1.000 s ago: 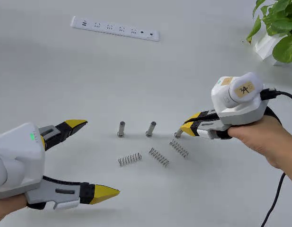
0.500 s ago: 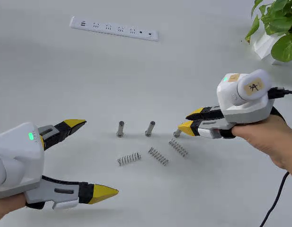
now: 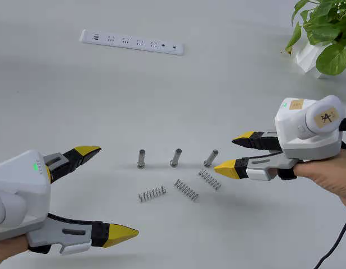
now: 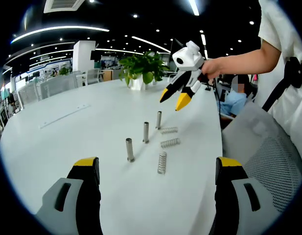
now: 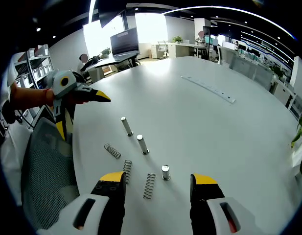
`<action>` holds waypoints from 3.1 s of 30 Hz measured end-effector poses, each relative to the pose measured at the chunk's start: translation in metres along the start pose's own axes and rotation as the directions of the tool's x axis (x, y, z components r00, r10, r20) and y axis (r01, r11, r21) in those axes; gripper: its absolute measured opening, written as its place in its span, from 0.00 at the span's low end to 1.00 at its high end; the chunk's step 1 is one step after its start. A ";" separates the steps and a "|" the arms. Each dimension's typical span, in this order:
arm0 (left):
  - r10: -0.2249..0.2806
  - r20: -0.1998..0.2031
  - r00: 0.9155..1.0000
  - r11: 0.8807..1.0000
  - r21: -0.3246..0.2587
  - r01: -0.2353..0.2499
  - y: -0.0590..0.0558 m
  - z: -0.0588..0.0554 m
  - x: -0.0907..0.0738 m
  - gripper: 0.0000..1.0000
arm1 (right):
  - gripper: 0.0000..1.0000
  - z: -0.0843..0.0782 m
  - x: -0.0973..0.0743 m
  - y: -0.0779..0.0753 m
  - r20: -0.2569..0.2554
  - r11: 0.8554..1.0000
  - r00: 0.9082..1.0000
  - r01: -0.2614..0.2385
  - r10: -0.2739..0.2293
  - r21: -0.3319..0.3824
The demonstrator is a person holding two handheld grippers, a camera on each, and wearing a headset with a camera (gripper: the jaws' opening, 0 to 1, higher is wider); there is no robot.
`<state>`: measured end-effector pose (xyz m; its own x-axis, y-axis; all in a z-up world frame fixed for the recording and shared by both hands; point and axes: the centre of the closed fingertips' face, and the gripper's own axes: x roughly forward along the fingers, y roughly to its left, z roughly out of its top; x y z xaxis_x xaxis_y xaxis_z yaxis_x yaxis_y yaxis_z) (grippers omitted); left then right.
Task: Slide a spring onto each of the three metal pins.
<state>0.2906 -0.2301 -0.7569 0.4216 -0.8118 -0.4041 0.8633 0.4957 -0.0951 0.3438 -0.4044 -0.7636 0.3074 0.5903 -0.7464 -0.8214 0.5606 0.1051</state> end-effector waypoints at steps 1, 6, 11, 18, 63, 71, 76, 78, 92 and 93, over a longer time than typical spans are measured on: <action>0.000 -0.001 1.000 1.000 0.001 0.000 0.000 0.000 0.000 0.98 | 0.52 -0.001 -0.001 0.000 0.005 1.000 1.000 -0.002 0.002 -0.001; -0.002 -0.011 1.000 1.000 0.014 0.002 -0.002 0.002 -0.002 0.98 | 0.57 -0.004 -0.010 0.004 0.032 1.000 0.999 -0.012 0.012 -0.001; -0.002 -0.019 1.000 1.000 0.023 0.003 -0.002 0.004 -0.003 0.98 | 0.64 -0.008 -0.019 0.010 0.059 1.000 0.998 -0.024 0.024 -0.006; -0.004 -0.031 1.000 0.999 0.038 0.005 -0.004 0.006 -0.004 0.98 | 0.70 -0.014 -0.032 0.018 0.100 0.999 0.994 -0.045 0.046 -0.014; 0.005 -0.384 0.923 1.000 0.021 0.004 -0.003 -0.038 0.039 0.38 | 0.90 -0.059 -0.047 0.034 0.226 0.997 0.971 -0.079 0.076 0.005; -0.007 -0.441 0.897 1.000 0.020 0.017 -0.007 -0.048 0.052 0.30 | 0.89 -0.063 -0.047 0.033 0.232 0.997 0.970 -0.071 0.065 0.018; -0.009 -0.472 0.881 0.999 0.027 0.025 -0.009 -0.054 0.058 0.21 | 0.88 -0.066 -0.047 0.032 0.232 0.997 0.971 -0.070 0.062 0.027; -0.010 -0.484 0.875 0.999 0.025 0.025 -0.009 -0.057 0.060 0.20 | 0.88 -0.067 -0.047 0.032 0.233 0.997 0.971 -0.069 0.060 0.031; -0.008 -0.520 0.854 0.999 0.040 0.033 -0.009 -0.062 0.067 0.14 | 0.88 -0.072 -0.049 0.032 0.234 0.997 0.971 -0.066 0.054 0.045; -0.007 -0.521 0.853 0.999 0.042 0.034 -0.009 -0.062 0.067 0.13 | 0.88 -0.071 -0.049 0.033 0.237 0.997 0.970 -0.068 0.055 0.046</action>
<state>0.2941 -0.2692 -0.8393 0.2091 -0.5351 -0.8185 0.8878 0.4549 -0.0705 0.2678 -0.4564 -0.7708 0.3667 0.7409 -0.5626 -0.8175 0.5453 0.1853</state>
